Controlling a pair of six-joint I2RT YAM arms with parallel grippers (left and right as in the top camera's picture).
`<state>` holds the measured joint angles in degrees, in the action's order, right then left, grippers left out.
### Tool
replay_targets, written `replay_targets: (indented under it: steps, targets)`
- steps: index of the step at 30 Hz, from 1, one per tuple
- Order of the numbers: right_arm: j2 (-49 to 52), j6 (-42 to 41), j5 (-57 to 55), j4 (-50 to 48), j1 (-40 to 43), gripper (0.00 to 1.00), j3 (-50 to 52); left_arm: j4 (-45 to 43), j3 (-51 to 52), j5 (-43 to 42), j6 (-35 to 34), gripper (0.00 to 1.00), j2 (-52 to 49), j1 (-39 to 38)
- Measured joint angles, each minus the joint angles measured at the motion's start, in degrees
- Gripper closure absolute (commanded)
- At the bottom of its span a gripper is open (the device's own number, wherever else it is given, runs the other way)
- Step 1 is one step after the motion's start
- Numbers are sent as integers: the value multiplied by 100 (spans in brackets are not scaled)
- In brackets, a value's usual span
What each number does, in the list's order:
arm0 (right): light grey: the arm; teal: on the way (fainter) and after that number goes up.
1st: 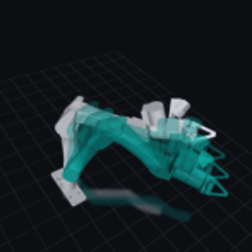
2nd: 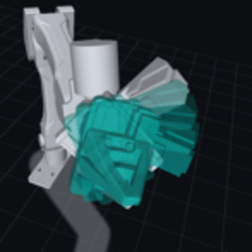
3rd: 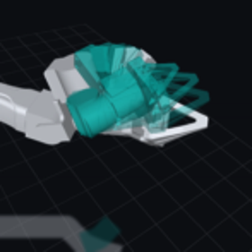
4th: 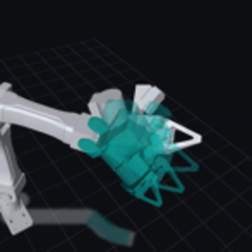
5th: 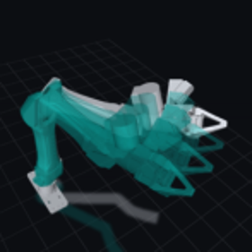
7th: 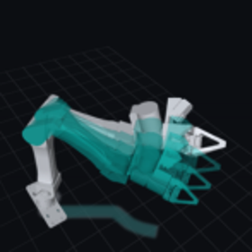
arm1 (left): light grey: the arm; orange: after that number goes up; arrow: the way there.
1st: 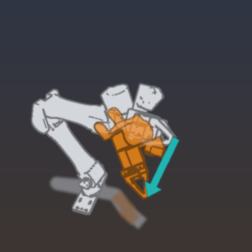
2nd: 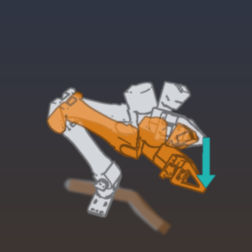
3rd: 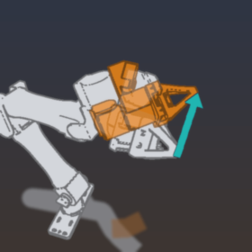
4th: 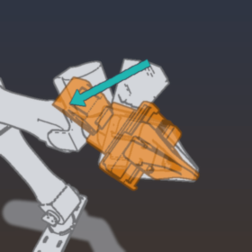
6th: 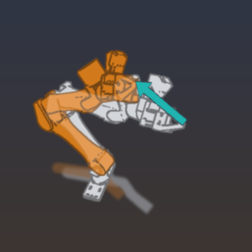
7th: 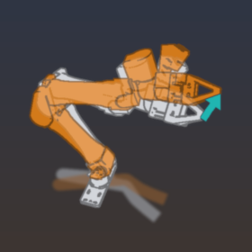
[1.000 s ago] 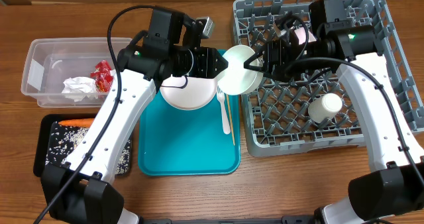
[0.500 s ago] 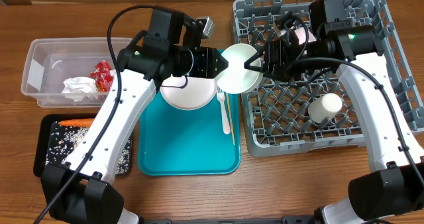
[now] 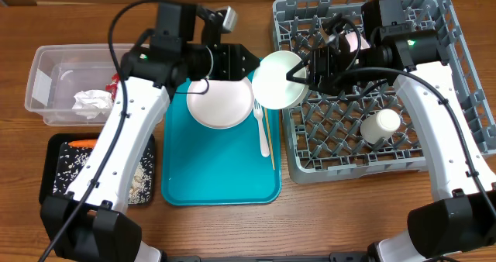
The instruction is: Sort waste into correct bins and load items into the dishwasher
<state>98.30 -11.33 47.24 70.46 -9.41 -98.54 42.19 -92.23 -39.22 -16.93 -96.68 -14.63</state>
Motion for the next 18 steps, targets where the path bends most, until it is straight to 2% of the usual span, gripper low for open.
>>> replay_targets:
  steps: [12,15,18]
  targets:
    - [0,0,-916,-350,-2,52,0,651,-15,293,48,53,160,267]
    - [0,-2,-1241,-431,0,52,-2,763,-15,553,68,48,160,269]
    - [0,0,-1679,-518,0,52,-76,933,-17,879,96,35,160,269]
